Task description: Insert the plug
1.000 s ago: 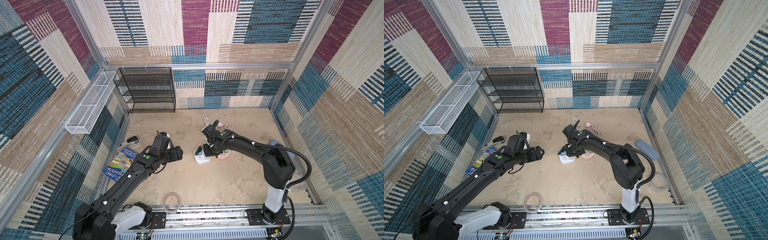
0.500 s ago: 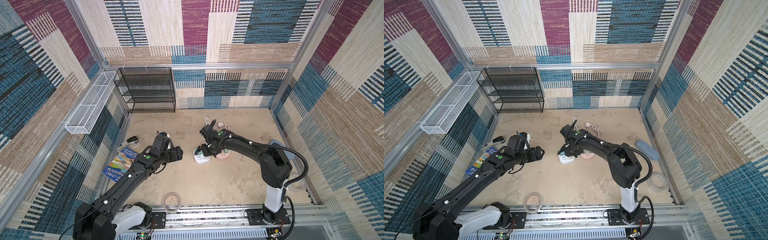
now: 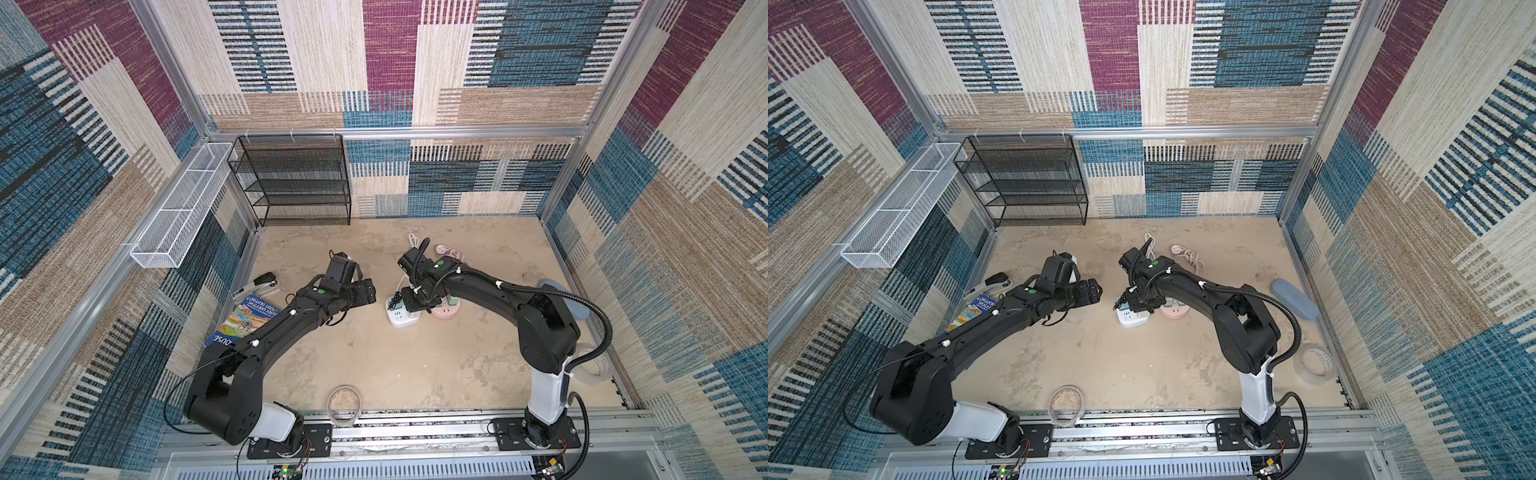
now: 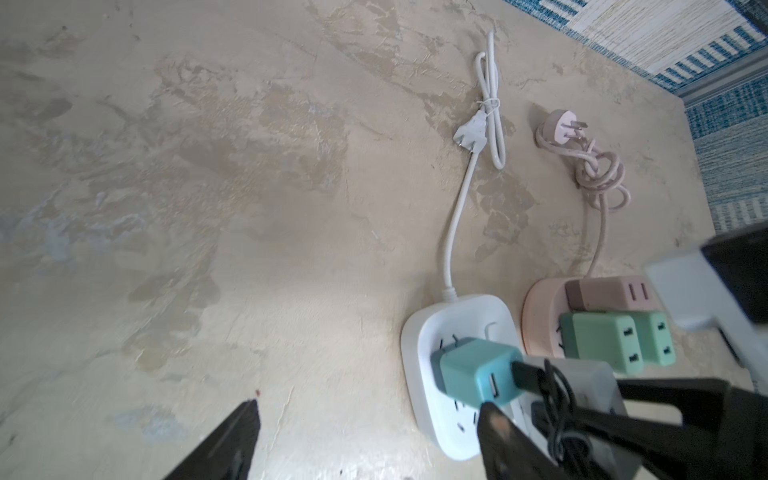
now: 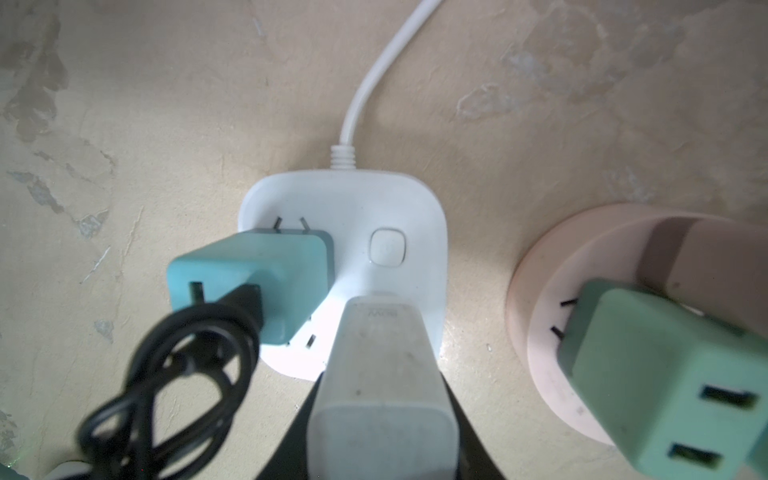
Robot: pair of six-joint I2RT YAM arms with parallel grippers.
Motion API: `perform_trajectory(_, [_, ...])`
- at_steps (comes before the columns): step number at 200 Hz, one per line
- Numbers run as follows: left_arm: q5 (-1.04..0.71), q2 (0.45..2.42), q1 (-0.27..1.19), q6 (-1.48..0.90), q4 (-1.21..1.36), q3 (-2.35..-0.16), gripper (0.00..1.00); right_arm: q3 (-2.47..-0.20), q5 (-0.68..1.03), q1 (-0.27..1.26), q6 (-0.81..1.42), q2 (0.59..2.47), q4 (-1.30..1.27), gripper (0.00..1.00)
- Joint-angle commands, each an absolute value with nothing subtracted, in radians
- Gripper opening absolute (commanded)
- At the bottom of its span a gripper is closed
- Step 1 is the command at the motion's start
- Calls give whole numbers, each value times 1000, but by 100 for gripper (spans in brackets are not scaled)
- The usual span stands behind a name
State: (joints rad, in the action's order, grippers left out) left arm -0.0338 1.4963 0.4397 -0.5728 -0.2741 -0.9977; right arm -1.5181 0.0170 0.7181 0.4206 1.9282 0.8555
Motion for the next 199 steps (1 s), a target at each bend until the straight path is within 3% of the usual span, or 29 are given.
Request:
perform_trajectory(1, [-82, 1576, 437, -540, -217, -1060, 86, -1516, 30, 719, 414, 1928, 870, 0])
perform_trajectory(79, [-298, 1816, 447, -532, -145, -1118, 74, -1523, 29, 719, 393, 1946, 857, 0])
perform_trajectory(199, [-383, 1839, 508, -502, -64, -1025, 70, -1425, 49, 716, 373, 1938, 787, 0])
